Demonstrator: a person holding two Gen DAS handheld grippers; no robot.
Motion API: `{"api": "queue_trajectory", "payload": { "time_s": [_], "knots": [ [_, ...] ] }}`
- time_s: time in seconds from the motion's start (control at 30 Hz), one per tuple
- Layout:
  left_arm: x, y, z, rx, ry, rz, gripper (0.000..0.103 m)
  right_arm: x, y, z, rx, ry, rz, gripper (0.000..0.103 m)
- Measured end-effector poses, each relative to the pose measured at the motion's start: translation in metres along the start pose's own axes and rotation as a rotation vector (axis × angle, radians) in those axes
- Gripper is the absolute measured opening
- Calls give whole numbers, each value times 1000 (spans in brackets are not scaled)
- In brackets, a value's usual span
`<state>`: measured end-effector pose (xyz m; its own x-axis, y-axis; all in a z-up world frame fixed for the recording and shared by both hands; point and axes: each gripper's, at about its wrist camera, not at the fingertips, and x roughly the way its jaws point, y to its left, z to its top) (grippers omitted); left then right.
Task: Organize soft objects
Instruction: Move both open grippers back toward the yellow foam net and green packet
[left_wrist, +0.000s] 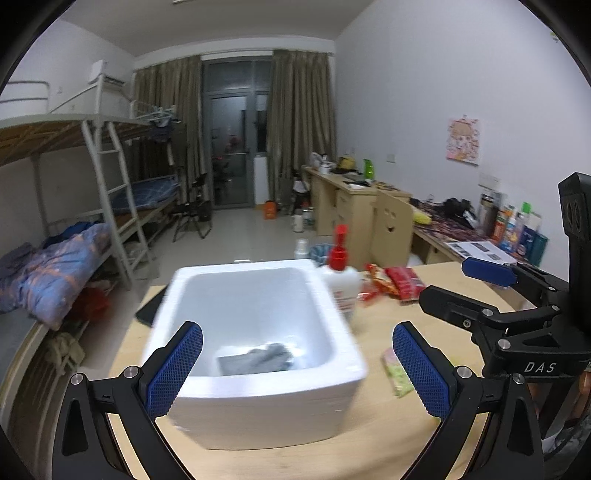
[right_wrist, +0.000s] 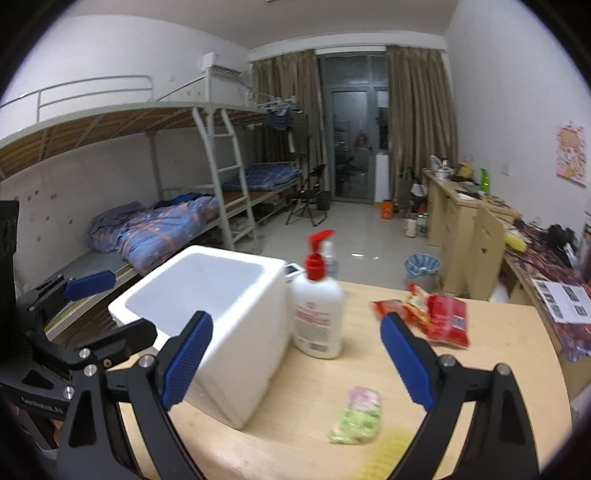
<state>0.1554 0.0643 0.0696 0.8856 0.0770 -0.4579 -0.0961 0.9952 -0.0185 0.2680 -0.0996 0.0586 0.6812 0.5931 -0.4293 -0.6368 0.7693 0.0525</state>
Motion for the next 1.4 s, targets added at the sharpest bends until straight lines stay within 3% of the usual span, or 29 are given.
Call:
{"api": "queue_trajectory", "payload": {
  "time_s": [0.23, 0.47, 0.77, 1.07, 1.17, 1.4],
  "knots": [
    [6, -37, -1, 13, 5, -72, 103, -26, -39, -13, 73, -35, -86, 101],
    [14, -60, -5, 10, 26, -106, 103, -44, -65, -25, 145, -39, -108, 103],
    [7, -74, -10, 7, 0, -119, 103, -60, -66, -41, 103, -45, -138, 103],
    [-1, -84, -33, -1, -40, -146, 103, -68, -72, -64, 130, -47, -140, 103],
    [1, -92, -43, 18, -52, -125, 103, -70, -72, -71, 137, -46, -139, 103],
    [12, -92, -62, -3, -31, -144, 103, -78, -74, -90, 146, -43, -170, 103]
  ]
}}
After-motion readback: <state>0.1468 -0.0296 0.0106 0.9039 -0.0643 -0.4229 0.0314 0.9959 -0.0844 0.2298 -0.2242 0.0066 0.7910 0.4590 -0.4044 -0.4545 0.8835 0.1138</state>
